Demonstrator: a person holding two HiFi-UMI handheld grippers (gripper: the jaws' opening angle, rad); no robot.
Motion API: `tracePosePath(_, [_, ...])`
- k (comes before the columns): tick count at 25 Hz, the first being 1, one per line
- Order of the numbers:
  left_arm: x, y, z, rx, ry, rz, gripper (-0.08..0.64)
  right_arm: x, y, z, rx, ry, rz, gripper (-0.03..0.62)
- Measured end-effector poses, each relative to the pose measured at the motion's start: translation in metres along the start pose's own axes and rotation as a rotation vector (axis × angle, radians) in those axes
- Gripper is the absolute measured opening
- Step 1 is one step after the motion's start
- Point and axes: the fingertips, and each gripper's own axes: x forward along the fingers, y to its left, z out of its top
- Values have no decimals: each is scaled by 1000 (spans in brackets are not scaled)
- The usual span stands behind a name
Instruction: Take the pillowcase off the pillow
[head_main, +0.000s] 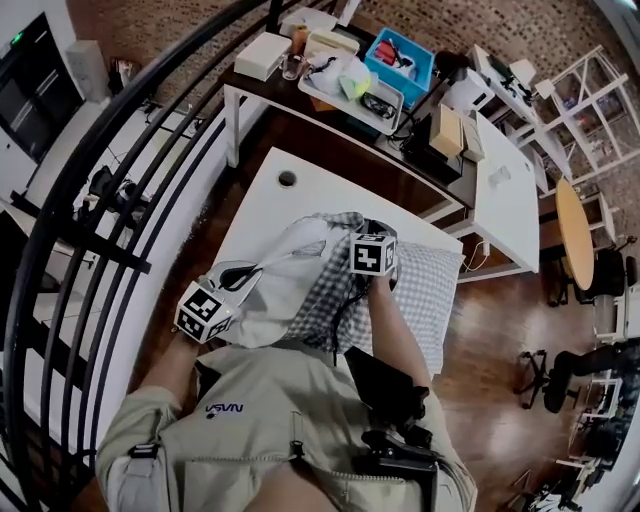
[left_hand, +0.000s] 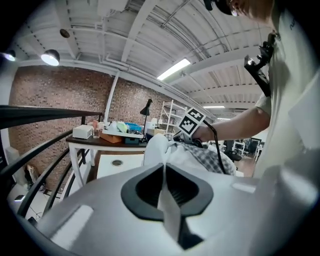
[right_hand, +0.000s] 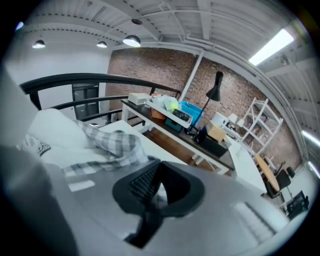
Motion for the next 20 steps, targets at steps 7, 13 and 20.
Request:
tracePosePath(7, [17, 17, 33, -16, -55, 50, 128, -13, 25, 6, -35, -104, 77, 11])
tracePosePath(13, [82, 56, 59, -45, -28, 77, 329, -33, 51, 20, -56, -177, 131, 11])
tracePosePath(20, [122, 48, 24, 66, 234, 44, 76, -40, 59, 18, -65, -179, 151, 11])
